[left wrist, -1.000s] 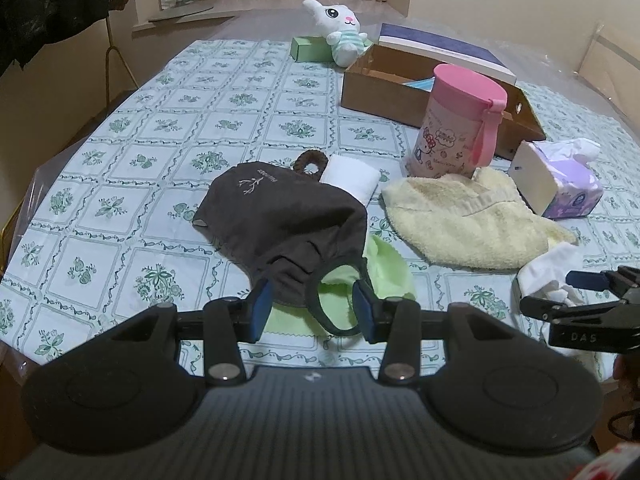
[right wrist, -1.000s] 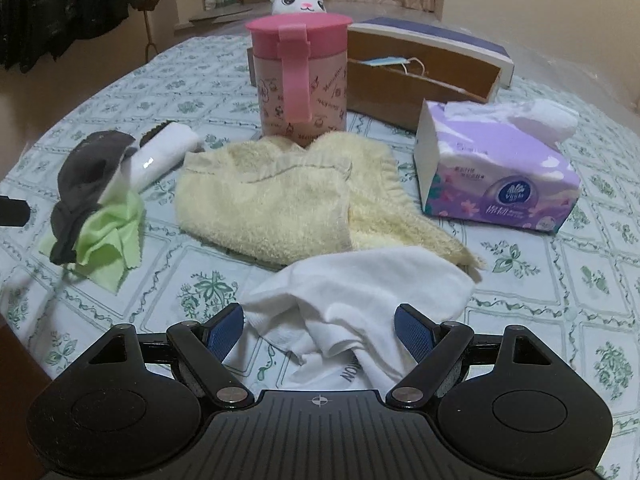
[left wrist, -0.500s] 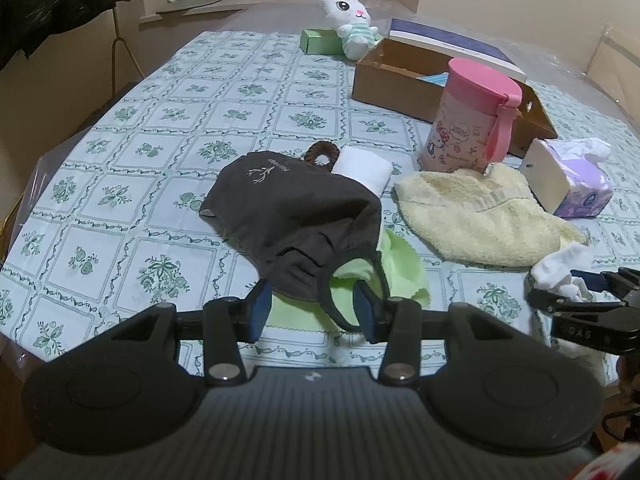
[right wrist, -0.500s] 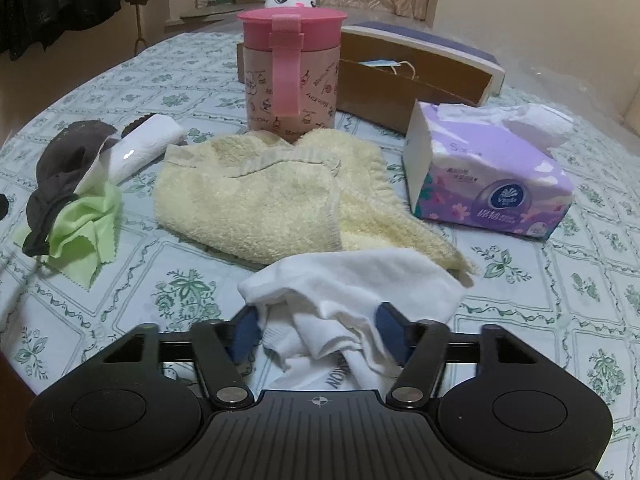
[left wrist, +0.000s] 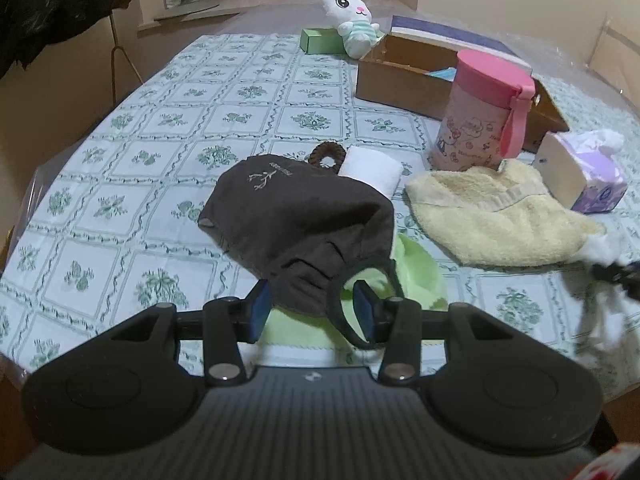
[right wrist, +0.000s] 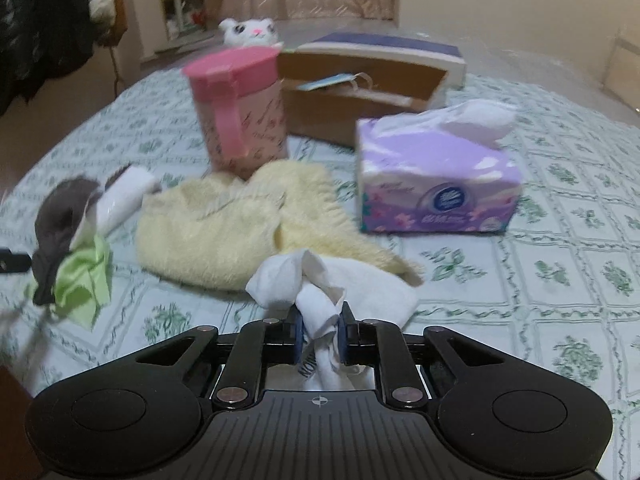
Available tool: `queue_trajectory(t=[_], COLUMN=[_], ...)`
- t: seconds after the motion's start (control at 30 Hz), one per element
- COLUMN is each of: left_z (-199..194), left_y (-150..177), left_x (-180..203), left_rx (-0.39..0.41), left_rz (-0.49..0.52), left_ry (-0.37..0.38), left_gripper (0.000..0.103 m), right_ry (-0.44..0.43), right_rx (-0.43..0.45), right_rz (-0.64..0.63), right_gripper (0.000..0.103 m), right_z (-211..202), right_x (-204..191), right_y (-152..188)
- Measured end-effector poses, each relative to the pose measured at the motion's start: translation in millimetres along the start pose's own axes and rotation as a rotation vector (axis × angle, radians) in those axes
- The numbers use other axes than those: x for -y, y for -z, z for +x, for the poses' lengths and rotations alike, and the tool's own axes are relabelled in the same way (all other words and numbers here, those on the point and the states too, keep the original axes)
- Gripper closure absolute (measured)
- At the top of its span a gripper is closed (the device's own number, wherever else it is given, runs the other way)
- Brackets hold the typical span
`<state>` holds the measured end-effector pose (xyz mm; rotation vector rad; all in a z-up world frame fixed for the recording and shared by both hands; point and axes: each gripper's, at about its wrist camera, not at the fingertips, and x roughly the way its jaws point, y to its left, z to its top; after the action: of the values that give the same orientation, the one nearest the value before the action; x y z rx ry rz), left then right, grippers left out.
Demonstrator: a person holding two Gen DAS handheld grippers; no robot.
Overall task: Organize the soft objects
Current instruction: 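Grasp the dark grey cloth with the left tool while the right tool holds the white cloth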
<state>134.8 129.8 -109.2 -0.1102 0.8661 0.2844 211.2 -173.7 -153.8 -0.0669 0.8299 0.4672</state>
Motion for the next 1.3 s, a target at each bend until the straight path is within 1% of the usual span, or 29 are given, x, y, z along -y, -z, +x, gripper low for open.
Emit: queue_trajectory(t=[0.07, 0.13, 0.3, 0.33, 0.37, 0.43, 0.5, 0.6, 0.73, 0.8, 0.83, 0.87, 0.9, 0.97, 1.0, 1.03, 1.13, 1.3], left_z=[5, 8, 18, 20, 23, 29, 35, 45, 60, 63, 63, 62, 61, 60, 59, 57, 49, 29], left_y=[-4, -10, -29, -32, -36, -44, -50, -56, -57, -56, -55, -55, -54, -54, -54, -53, -50, -45], left_x=[0, -1, 1, 2, 2, 4, 6, 12, 20, 20, 19, 18, 16, 14, 12, 11, 8, -4], left_rx=[0.003, 0.011, 0.04, 0.043, 0.041, 0.035, 0.031, 0.014, -0.022, -0.027, -0.026, -0.025, -0.024, -0.031, -0.037, -0.041, -0.022, 0.016], left_rz=[0.01, -0.002, -0.016, -0.022, -0.031, -0.059, -0.079, -0.082, -0.062, -0.062, -0.064, -0.066, -0.064, -0.061, -0.06, -0.061, -0.062, -0.062], left_ry=[-0.001, 0.014, 0.037, 0.041, 0.046, 0.054, 0.058, 0.052, 0.003, -0.007, -0.001, 0.005, 0.014, 0.027, 0.035, 0.039, 0.035, 0.016], left_gripper=[0.061, 0.061, 0.053, 0.05, 0.044, 0.037, 0.037, 0.036, 0.036, 0.037, 0.043, 0.053, 0.059, 0.079, 0.083, 0.091, 0.096, 0.097], right_ry=[0.006, 0.019, 0.062, 0.071, 0.082, 0.103, 0.123, 0.139, 0.148, 0.148, 0.148, 0.147, 0.146, 0.145, 0.143, 0.141, 0.137, 0.137], right_rx=[0.02, 0.042, 0.089, 0.098, 0.107, 0.123, 0.136, 0.148, 0.146, 0.139, 0.137, 0.135, 0.134, 0.132, 0.133, 0.134, 0.137, 0.134], right_rz=[0.027, 0.059, 0.142, 0.149, 0.157, 0.173, 0.191, 0.21, 0.218, 0.22, 0.221, 0.222, 0.222, 0.222, 0.222, 0.223, 0.223, 0.23], right_gripper=[0.087, 0.087, 0.087, 0.087, 0.087, 0.087, 0.087, 0.087, 0.087, 0.087, 0.087, 0.087, 0.087, 0.087, 0.087, 0.087, 0.087, 0.087], right_z=[-8, -14, -25, -27, -28, -30, -31, -31, -29, -27, -26, -26, -26, -26, -26, -27, -30, -33], right_x=[7, 16, 43, 48, 53, 61, 69, 77, 81, 81, 81, 81, 81, 80, 80, 79, 78, 79], right_y=[-4, -10, -26, -29, -32, -37, -41, -46, -46, -45, -44, -43, -43, -42, -41, -41, -40, -36])
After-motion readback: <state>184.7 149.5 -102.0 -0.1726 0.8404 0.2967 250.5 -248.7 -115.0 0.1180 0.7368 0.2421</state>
